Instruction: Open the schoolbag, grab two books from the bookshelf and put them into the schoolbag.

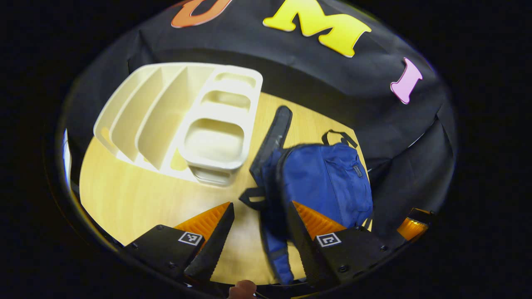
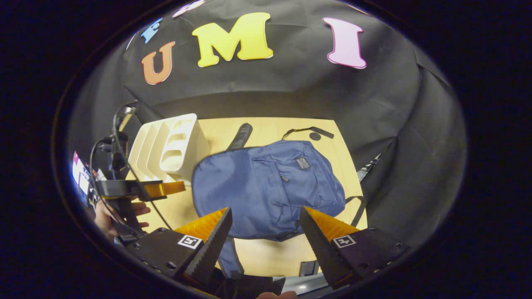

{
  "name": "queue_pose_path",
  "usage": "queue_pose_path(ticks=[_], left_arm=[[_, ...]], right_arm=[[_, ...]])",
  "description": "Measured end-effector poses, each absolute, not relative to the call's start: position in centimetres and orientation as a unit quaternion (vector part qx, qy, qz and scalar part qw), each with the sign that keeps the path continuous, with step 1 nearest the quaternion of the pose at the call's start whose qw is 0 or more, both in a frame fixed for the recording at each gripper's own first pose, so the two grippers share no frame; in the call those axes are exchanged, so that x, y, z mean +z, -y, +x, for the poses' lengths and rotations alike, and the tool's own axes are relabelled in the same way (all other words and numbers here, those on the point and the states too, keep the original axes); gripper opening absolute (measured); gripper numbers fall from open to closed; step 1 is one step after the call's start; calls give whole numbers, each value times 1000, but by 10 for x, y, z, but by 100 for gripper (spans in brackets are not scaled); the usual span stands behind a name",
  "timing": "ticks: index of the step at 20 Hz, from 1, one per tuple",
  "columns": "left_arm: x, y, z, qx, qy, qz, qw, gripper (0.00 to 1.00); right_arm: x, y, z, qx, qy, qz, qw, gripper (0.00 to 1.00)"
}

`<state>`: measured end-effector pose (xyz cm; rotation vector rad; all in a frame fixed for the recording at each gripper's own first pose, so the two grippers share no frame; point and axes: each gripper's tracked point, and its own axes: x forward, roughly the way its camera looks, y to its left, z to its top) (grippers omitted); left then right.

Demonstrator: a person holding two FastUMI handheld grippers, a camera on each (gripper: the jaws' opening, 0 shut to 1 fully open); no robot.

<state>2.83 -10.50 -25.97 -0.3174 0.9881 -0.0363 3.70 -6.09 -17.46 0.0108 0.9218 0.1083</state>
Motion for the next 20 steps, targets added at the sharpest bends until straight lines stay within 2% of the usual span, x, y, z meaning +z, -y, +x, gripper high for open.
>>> queue_pose_path(ticks=[5,8,12,15,16,17,18,19,20], left_arm=[[-167,67,49,-20,-325,-71,943,83],[-100,45,51,-19,-237,-23,971,84],[-28,15,51,-5,-163,-4,987,88],[18,-7,49,14,-100,33,994,95],[30,-10,45,18,-84,35,996,91],[43,-16,41,24,-68,35,997,100],[54,-21,37,32,-56,33,997,91],[60,-28,33,40,-46,30,998,96],[66,-32,31,47,-37,26,998,96]], right_arm=[[-150,26,24,74,-409,46,908,97],[-122,5,19,89,-364,46,926,97],[-67,-16,19,100,-269,23,958,97],[-21,-31,20,96,-183,7,978,98],[-8,-35,20,95,-156,5,983,99],[6,-38,21,92,-129,5,987,94],[19,-41,21,88,-104,7,991,94],[31,-44,22,83,-81,10,993,95],[41,-44,22,77,-60,13,995,96]])
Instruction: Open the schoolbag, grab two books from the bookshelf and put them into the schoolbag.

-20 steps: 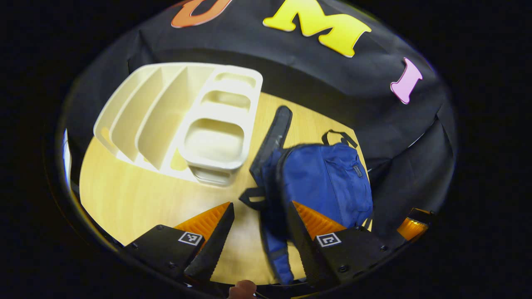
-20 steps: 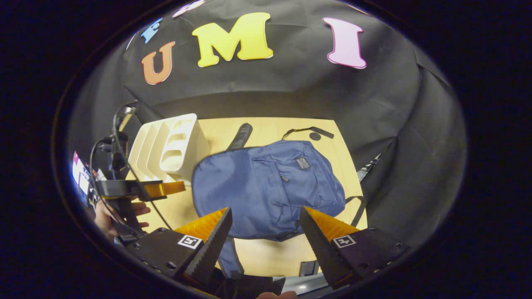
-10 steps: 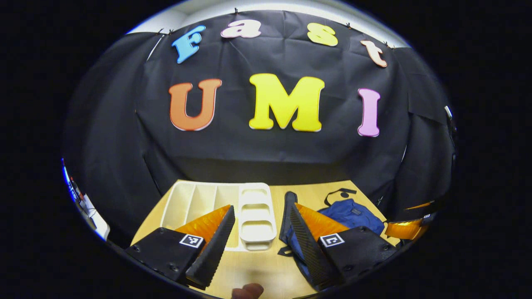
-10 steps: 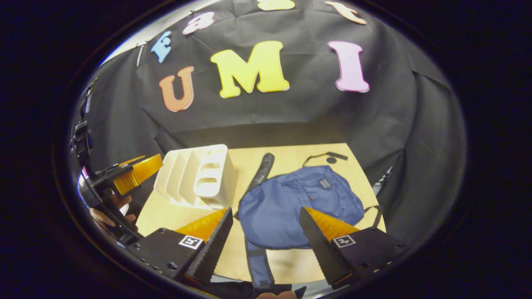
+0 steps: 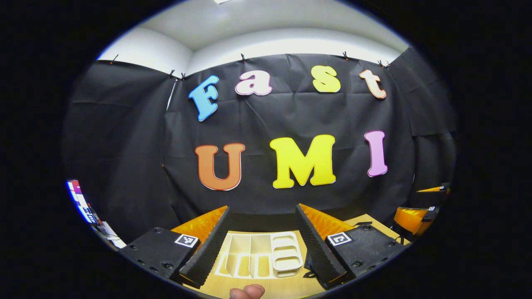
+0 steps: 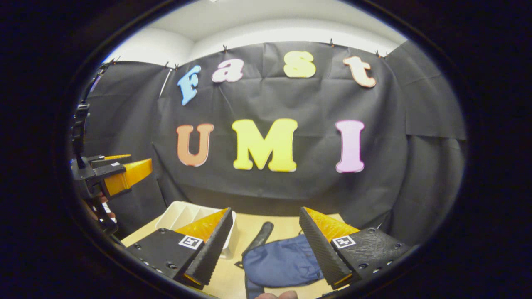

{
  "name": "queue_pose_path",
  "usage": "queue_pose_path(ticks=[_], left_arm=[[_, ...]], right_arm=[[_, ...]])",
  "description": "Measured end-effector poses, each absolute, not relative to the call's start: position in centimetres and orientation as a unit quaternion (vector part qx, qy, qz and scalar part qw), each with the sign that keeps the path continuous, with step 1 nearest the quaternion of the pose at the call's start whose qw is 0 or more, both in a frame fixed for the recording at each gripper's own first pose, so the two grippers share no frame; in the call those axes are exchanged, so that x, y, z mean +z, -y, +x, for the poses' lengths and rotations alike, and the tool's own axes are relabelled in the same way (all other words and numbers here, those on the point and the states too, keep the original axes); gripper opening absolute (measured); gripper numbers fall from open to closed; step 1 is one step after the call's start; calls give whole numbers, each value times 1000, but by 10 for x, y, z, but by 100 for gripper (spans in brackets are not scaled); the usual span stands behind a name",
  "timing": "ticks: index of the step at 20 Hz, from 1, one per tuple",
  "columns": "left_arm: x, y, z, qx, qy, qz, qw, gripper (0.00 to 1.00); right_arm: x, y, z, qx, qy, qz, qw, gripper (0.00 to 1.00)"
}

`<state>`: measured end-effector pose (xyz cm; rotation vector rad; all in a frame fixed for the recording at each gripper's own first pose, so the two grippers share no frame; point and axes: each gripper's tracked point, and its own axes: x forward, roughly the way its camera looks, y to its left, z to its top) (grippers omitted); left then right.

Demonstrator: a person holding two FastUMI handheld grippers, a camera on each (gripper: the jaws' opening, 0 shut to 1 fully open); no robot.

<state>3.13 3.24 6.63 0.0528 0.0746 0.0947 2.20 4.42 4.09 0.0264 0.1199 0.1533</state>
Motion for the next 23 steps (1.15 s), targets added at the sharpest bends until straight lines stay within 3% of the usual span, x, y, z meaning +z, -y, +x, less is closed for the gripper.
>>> queue_pose_path(ticks=[5,11,12,23], left_arm=[[77,-41,15,59,-18,14,998,96],[63,-34,0,59,-24,1,998,96],[62,-34,-1,59,-23,4,998,100],[60,-31,6,63,-22,15,998,97]], right_arm=[[65,-37,17,48,-3,24,999,95],[68,-26,14,30,9,34,999,95],[68,-24,13,28,10,34,999,96],[65,-25,16,32,11,32,999,97]])
